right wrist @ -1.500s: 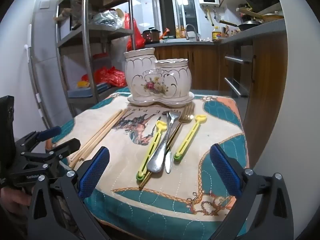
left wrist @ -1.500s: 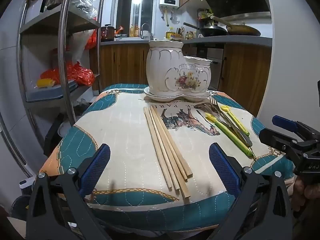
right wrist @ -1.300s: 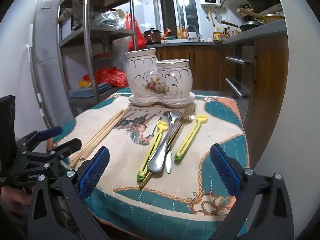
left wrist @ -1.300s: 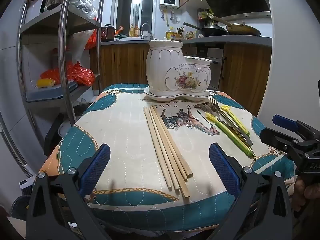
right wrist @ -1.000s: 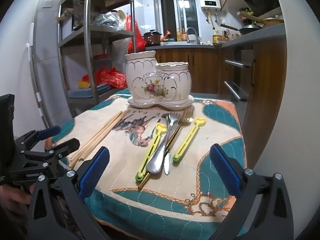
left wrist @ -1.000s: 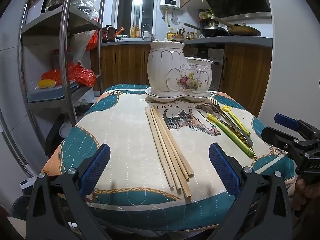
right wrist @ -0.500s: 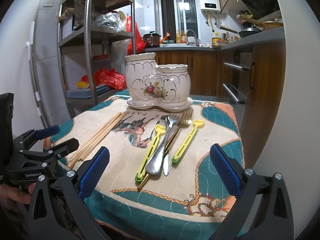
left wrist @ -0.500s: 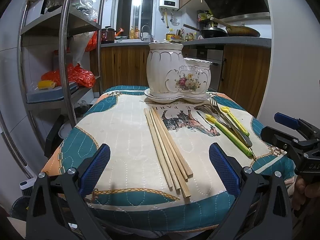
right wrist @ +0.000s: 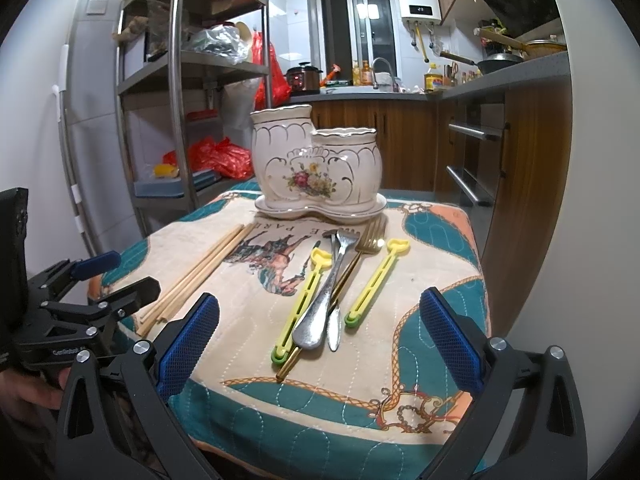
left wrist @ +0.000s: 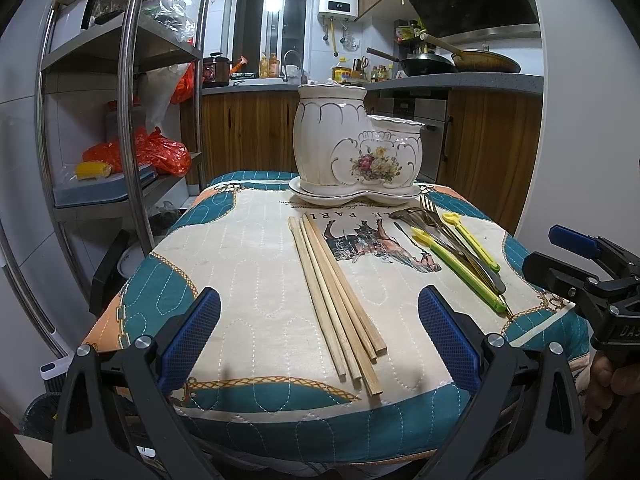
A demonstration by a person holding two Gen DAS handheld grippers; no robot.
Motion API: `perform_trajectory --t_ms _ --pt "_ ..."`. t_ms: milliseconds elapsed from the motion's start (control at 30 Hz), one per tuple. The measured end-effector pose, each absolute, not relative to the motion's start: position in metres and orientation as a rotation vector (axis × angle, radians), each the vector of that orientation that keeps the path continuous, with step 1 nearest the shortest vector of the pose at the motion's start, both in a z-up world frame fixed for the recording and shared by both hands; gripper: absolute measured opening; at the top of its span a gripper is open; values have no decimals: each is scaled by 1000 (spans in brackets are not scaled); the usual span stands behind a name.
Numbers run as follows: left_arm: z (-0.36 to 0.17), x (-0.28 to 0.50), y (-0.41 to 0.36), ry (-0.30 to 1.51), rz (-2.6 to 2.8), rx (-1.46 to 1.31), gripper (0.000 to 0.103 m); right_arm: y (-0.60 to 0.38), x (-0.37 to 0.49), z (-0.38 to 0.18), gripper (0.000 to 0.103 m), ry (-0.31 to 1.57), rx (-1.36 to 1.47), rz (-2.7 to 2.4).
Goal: Organize utensils
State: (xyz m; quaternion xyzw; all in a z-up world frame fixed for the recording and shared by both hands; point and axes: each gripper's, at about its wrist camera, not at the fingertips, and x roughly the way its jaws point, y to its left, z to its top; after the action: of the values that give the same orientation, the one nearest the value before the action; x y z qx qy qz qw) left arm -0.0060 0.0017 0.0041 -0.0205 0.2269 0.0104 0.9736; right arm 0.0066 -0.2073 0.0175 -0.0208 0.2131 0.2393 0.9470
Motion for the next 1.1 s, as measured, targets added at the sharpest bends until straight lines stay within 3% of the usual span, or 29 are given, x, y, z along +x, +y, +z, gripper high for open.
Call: perform_trajectory --t_ms 1100 --pt "2 -5 -4 458 9 -32 98 -206 6 20 99 442 2 525"
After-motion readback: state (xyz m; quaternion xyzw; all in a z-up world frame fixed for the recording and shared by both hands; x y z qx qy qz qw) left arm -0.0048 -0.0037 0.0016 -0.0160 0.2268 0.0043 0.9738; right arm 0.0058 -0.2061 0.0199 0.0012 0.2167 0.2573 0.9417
